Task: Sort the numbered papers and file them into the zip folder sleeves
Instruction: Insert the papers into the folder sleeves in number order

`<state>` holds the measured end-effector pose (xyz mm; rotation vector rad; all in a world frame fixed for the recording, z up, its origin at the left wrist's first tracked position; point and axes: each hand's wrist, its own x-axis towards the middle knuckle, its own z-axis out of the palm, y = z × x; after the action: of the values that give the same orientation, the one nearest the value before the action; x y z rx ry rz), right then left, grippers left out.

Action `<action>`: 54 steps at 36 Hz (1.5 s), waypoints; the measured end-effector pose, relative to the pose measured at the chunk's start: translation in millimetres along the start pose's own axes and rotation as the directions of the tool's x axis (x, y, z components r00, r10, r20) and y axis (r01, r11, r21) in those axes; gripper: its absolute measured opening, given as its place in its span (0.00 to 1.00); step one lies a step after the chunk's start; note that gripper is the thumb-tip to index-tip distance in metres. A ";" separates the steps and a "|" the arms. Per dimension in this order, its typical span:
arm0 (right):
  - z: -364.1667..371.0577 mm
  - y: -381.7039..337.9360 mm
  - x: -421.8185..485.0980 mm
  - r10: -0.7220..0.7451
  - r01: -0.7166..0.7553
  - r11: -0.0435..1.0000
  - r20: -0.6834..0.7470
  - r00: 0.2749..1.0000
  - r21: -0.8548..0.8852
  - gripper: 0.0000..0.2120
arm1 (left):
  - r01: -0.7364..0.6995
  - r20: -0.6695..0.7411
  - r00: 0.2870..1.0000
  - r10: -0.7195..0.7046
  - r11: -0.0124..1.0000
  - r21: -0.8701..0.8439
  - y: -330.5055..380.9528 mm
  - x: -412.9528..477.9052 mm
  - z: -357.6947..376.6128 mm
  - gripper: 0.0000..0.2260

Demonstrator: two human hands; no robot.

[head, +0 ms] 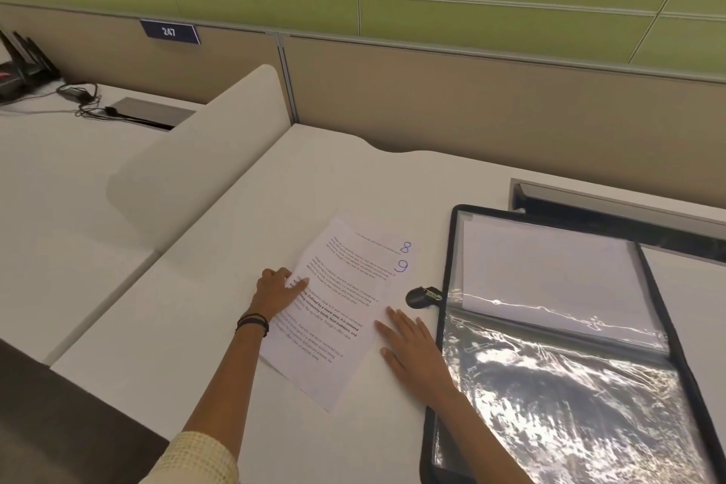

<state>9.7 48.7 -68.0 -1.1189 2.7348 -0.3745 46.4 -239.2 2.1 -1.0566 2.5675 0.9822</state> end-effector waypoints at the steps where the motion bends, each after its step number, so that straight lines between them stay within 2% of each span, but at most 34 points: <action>1: 0.9 0.1 -0.3 -0.006 0.007 1.000 -0.005 1.000 0.007 0.20 | 0.011 0.028 1.000 -0.010 1.000 -0.015 -1.0 2.5 -2.0 0.27; 3: 2.1 0.1 -0.5 -0.018 0.018 1.000 -0.017 1.000 0.022 0.21 | 0.021 0.086 0.996 -0.017 0.999 -0.048 -2.2 5.4 -5.4 0.28; 6: 3.1 0.8 -0.6 -0.031 0.032 0.999 -0.043 0.999 0.025 0.21 | 0.013 0.120 0.993 -0.004 0.997 -0.074 -0.2 3.1 -8.0 0.23; 8: 3.3 0.8 -0.5 -0.032 0.034 0.999 -0.052 0.998 0.026 0.21 | 0.005 0.121 0.993 0.001 0.998 -0.057 0.9 2.5 -8.4 0.25; 11: 5.5 1.2 1.0 -0.038 0.040 0.999 -0.060 0.998 0.027 0.21 | 0.014 0.147 0.989 0.006 0.990 -0.138 2.9 0.5 -7.2 0.29; 14: 7.9 3.1 1.9 -0.043 0.046 0.999 -0.075 0.996 0.028 0.21 | 0.068 0.125 0.992 -0.033 0.954 -0.292 8.5 -1.5 -2.7 0.26; 18: 8.2 2.6 0.2 -0.049 0.052 0.998 -0.076 0.996 0.032 0.21 | 0.102 0.029 0.995 -0.099 0.930 -0.352 8.4 0.9 0.0 0.28; 24: 7.5 2.9 1.2 -0.051 0.052 0.999 -0.091 0.995 0.012 0.20 | 0.046 -0.144 0.985 -0.097 0.945 -0.324 7.0 5.1 -1.3 0.25; 29: 5.6 2.9 2.3 -0.049 0.051 0.999 -0.077 0.996 0.014 0.21 | 0.007 -0.185 0.981 -0.055 0.968 -0.249 5.3 1.1 -3.5 0.16; 30: 5.2 2.5 1.4 -0.049 0.050 0.999 -0.078 0.996 0.021 0.21 | 0.007 -0.181 0.982 -0.052 0.971 -0.237 5.1 -1.5 -5.4 0.11; 31: 5.2 2.3 1.0 -0.052 0.054 0.998 -0.083 0.995 0.028 0.21 | 0.012 -0.191 0.980 -0.057 0.974 -0.227 2.9 -0.7 -6.6 0.14; 32: 4.8 2.1 0.0 -0.054 0.056 0.998 -0.083 0.995 0.027 0.21 | 0.002 -0.204 0.978 -0.043 0.980 -0.200 2.2 -2.1 -8.3 0.10; 36: 1.4 0.2 -0.4 -0.050 0.053 0.998 -0.077 0.996 0.027 0.20 | -0.042 -0.254 0.967 0.010 0.992 -0.123 4.2 -10.6 -14.7 0.10; 39: -1.0 0.2 0.1 -0.051 0.054 0.998 -0.081 0.995 0.037 0.20 | -0.056 -0.303 0.953 0.011 0.989 -0.139 9.6 -16.6 -21.1 0.10; 44: -2.4 0.7 -1.7 -0.045 0.048 0.997 -0.070 0.997 0.055 0.19 | -0.107 -0.397 0.917 0.038 0.983 -0.152 21.8 -25.4 -32.0 0.11; 47: -2.7 0.1 -2.4 -0.034 0.038 0.997 -0.070 0.997 0.060 0.19 | -0.182 -0.457 0.882 0.116 0.978 -0.102 28.4 -30.4 -39.0 0.11; 54: -10.0 -3.0 2.7 -0.009 0.011 0.992 -0.015 1.000 0.128 0.21 | -0.312 -0.633 0.714 0.299 0.945 0.095 43.0 -40.2 -56.1 0.10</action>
<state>7.4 46.4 -57.7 -1.1007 2.6752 -0.5530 49.9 -230.6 82.9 -1.1468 3.3960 0.7994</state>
